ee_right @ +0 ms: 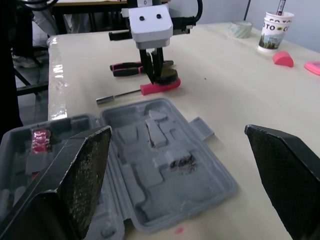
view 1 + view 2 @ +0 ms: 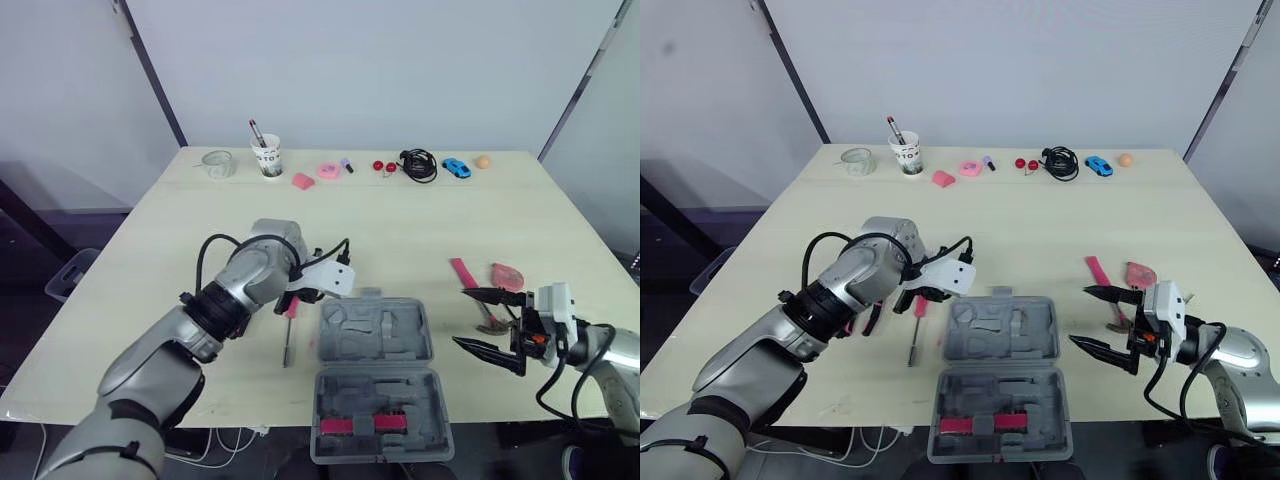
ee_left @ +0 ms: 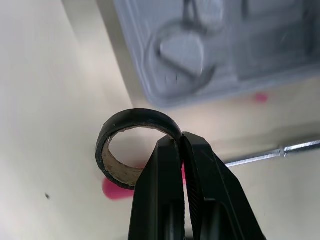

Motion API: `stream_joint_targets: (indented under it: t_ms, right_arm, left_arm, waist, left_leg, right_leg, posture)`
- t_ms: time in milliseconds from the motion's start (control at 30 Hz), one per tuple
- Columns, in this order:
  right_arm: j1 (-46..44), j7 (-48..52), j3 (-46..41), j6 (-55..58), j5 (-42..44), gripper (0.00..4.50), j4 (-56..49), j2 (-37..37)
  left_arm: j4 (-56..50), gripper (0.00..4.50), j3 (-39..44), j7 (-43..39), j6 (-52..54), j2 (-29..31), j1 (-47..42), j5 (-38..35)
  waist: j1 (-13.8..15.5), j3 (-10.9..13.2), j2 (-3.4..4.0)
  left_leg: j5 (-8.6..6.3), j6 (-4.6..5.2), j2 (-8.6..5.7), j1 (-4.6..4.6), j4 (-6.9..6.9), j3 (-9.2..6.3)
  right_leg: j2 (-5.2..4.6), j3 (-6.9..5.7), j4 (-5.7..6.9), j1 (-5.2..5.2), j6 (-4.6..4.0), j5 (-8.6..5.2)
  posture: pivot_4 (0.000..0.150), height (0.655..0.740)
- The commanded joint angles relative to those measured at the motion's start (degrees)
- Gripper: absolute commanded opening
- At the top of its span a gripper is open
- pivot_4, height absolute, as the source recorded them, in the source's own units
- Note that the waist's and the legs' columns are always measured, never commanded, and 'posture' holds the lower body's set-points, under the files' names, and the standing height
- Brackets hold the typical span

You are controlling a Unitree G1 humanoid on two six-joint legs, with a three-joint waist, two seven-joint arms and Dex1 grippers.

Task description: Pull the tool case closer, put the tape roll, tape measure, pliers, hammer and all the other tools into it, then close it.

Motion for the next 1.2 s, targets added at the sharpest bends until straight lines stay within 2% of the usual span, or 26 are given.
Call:
stream_joint_targets:
  t_ms: [33,433,833,1200]
  right_arm:
    - [-0.35,-0.40,-0.35,0.26,0.97,4.50,-2.12,-0.30]
    - [0.39,-2.49,-0.61,1.69,1.05,4.50,-4.62,-0.57]
    - [0.81,-3.71,-0.81,2.38,1.04,4.50,-5.79,-0.57]
    - [1.91,-4.60,-1.48,2.40,1.24,4.50,-6.69,-1.11]
  left_arm:
    - [-2.60,0.05,1.25,-2.13,2.04,-1.30,-0.99,-1.97]
    - [3.53,0.05,2.33,-2.60,6.70,-3.72,-2.25,-11.28]
    - [17.29,0.05,1.86,-1.22,0.62,-5.33,-6.17,-16.28]
    - [24.82,0.05,3.44,-2.36,0.02,-7.24,-5.54,-20.43]
  waist:
    - [0.05,0.00,0.01]
    - [-0.12,0.00,0.01]
    - [-0.10,0.00,0.00]
    - [-0.11,0.00,0.00]
  left_leg:
    - [0.00,0.00,0.00,0.00,0.00,0.00]
    - [0.00,0.00,0.00,0.01,0.00,-0.03]
    - [0.00,0.00,-0.01,0.00,0.00,-0.03]
    - [0.00,0.00,-0.01,-0.01,0.00,-0.04]
  right_leg:
    - [0.00,0.00,0.00,0.00,0.00,0.00]
    - [0.02,0.00,0.02,0.00,0.00,0.00]
    - [0.03,-0.01,0.01,0.00,0.01,0.00]
    - [0.04,-0.02,0.01,0.00,0.01,0.00]
  posture:
    - [0.150,0.7400]
    - [0.150,0.7400]
    - [0.150,0.7400]
    - [0.150,0.7400]
